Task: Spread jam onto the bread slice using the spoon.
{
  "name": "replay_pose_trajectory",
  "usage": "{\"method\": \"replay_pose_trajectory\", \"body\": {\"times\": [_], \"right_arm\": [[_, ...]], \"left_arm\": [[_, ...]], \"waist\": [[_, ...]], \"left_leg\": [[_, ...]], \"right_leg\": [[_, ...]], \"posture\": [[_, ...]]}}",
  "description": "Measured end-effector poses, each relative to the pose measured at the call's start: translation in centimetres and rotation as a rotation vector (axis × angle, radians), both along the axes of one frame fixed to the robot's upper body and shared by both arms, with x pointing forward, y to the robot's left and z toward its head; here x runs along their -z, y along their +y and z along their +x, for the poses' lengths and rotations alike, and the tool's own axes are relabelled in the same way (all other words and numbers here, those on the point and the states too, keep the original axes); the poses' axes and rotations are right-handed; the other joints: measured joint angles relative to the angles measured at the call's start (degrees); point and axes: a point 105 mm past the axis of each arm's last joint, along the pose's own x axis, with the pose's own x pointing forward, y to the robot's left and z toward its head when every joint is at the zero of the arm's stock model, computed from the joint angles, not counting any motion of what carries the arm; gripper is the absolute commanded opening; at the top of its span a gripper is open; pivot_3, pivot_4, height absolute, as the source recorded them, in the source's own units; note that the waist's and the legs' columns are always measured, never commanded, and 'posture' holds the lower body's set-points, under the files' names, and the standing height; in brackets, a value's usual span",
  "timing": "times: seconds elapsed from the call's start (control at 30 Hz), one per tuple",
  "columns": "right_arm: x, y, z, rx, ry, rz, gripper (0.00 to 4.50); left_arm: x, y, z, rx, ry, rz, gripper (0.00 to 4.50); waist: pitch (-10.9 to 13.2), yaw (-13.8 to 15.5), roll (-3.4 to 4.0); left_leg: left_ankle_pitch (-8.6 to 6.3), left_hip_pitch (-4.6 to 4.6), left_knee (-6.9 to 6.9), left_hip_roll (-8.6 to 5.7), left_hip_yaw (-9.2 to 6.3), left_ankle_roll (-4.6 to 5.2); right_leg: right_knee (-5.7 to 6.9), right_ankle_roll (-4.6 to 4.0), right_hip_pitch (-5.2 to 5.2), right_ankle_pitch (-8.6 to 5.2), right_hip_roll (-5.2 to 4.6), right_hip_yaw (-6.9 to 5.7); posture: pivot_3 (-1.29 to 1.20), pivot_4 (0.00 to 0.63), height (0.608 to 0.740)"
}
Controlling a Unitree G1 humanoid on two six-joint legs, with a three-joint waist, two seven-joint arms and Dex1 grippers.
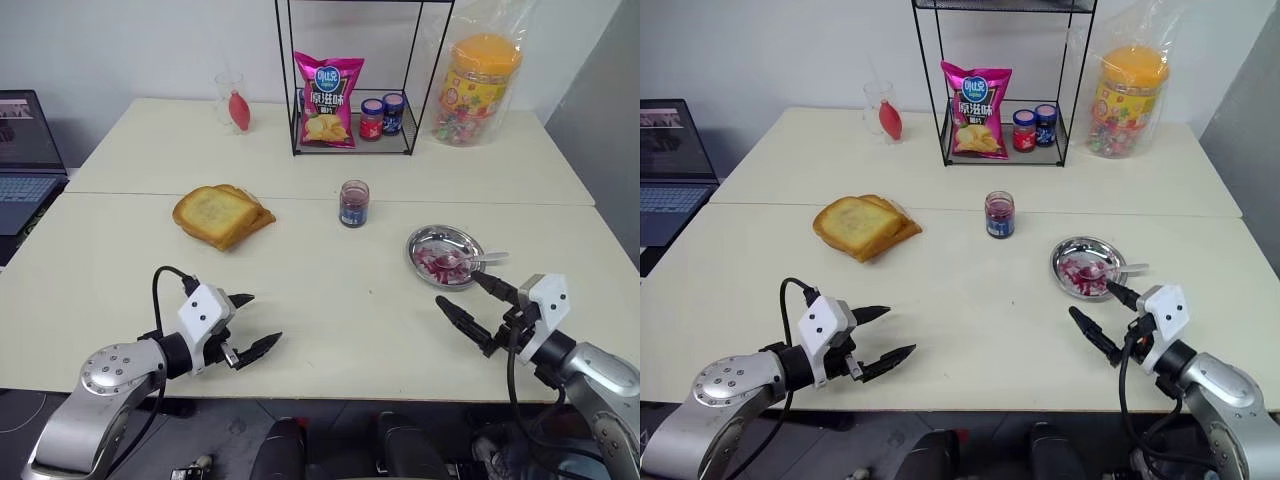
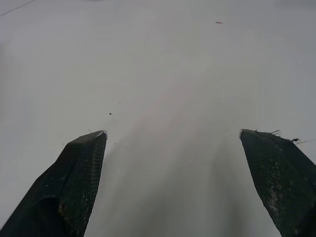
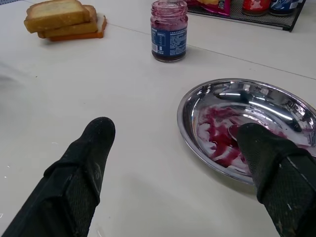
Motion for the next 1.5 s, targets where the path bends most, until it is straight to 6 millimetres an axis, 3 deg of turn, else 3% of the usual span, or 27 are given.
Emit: {"method": "replay_pose_trajectory", "body": {"times": [0.23, 0.83, 1.2, 1.27, 1.4, 1.5], "right_arm": [[-0.9, 0.4, 0.2, 0.000, -0.033, -0.004, 4.35], [-0.6, 0.7, 0.3, 0.002, -0.019, 0.001, 4.35], [0.0, 1.9, -0.2, -0.086, 0.010, -0.028, 4.35], [-0.6, 2.2, 0.2, -0.096, -0.014, -0.030, 4.35], [-2.7, 3.1, 1.3, -0.125, -0.088, -0.047, 4.35], [-3.5, 4.0, 2.1, -0.156, -0.079, -0.073, 4.35]], "left_arm": [[-0.4, 0.0, 0.4, -0.004, -0.024, 0.012, 4.50], [-1.6, -0.5, 1.1, 0.030, -0.153, 0.003, 4.50], [-0.8, 0.8, 2.4, -0.079, -0.226, 0.091, 4.50], [-1.7, 1.4, 3.4, -0.190, -0.272, 0.012, 4.50], [-5.8, 5.9, 6.2, -0.558, -0.382, -0.243, 4.50], [-6.1, 8.9, 6.9, -0.725, -0.354, -0.328, 4.50]], "waist": [[0.0, 0.0, 0.00], [0.0, 0.0, 0.00], [0.0, 0.0, -0.01], [0.0, 0.0, 0.00], [-0.1, 0.0, -0.14], [0.0, -0.1, -0.13]], "left_leg": [[0.00, -0.01, 0.00, 0.00, 0.00, -0.01], [-0.01, -0.02, -0.01, 0.00, 0.01, -0.01], [-0.01, -0.01, -0.01, 0.00, 0.01, -0.01], [-0.01, -0.02, 0.02, -0.02, 0.02, -0.01], [0.00, 0.01, 0.10, -0.01, -0.01, -0.01], [0.00, 0.02, 0.10, -0.03, 0.04, -0.01]], "right_leg": [[-0.01, 0.00, -0.01, 0.00, 0.00, 0.00], [-0.02, 0.00, -0.01, 0.00, 0.00, 0.00], [-0.02, 0.02, -0.02, 0.01, 0.00, -0.02], [-0.03, 0.10, -0.01, 0.06, 0.00, -0.05], [0.00, 0.59, 0.02, 0.34, 0.05, -0.08], [-0.01, 0.66, 0.00, 0.38, 0.05, -0.03]], "posture": [[0.00, 0.150, 0.740], [0.00, 0.150, 0.740], [0.00, 0.150, 0.740], [0.00, 0.150, 0.740], [0.00, 0.150, 0.740], [0.00, 0.150, 0.740]]}}
